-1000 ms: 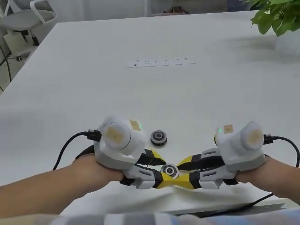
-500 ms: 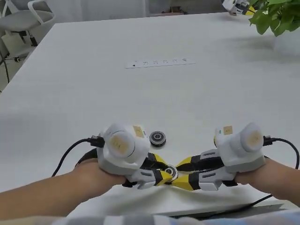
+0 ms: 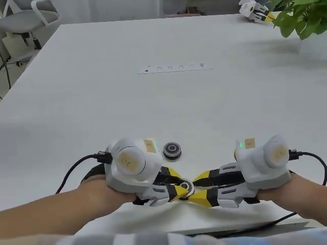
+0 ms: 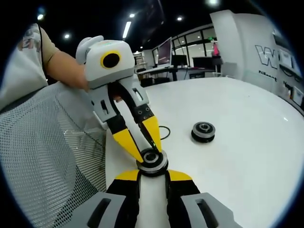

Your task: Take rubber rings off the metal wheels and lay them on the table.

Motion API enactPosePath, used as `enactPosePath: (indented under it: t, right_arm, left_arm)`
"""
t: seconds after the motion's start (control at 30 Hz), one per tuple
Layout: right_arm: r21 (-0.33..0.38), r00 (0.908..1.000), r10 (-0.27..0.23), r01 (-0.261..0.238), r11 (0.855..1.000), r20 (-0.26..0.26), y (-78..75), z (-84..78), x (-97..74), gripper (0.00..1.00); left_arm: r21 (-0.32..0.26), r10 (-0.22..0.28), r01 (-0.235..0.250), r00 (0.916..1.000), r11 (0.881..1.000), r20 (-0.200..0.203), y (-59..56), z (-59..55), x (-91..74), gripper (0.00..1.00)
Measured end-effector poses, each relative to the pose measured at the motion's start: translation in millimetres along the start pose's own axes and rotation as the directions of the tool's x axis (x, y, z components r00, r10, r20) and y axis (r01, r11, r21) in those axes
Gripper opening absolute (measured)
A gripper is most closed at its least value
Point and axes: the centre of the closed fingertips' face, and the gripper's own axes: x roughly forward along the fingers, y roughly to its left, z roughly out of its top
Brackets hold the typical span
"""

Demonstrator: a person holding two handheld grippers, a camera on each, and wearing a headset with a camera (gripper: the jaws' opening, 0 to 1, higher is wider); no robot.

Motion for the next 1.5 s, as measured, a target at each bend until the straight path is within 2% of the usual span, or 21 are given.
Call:
enactPosePath:
  t: [0.53,1.17,1.27,1.33,1.5]
  right_arm:
    - [-0.011,1.0,-0.008,0.008,1.0,-0.004,-1.5,-1.0,0.0,0.15]
    - [0.053,0.9999,-0.006,0.005,0.999,0.016,-0.4,-0.1,-2.1,0.12]
    - [0.064,0.9998,-0.009,0.007,0.998,0.02,-1.4,-0.3,-3.1,0.09]
    - [0.074,0.9998,-0.015,0.014,0.997,0.016,-2.7,-1.7,-4.6,0.04]
    - [0.079,0.9998,-0.014,0.013,0.997,0.011,-1.6,-1.2,-5.8,0.04]
  left_arm:
    - [-0.007,0.004,-0.004,1.0,1.0,0.006,-0.4,0.6,1.4,0.13]
    - [-0.011,0.006,-0.006,1.0,1.0,0.007,0.2,0.5,1.6,0.13]
    - [-0.015,0.01,-0.01,0.9999,1.0,0.009,1.1,0.6,1.6,0.13]
    - [-0.016,0.011,-0.01,0.9999,1.0,0.01,1.2,0.6,1.5,0.13]
    - [-0.018,0.013,-0.012,0.9999,1.0,0.011,1.1,0.6,1.4,0.13]
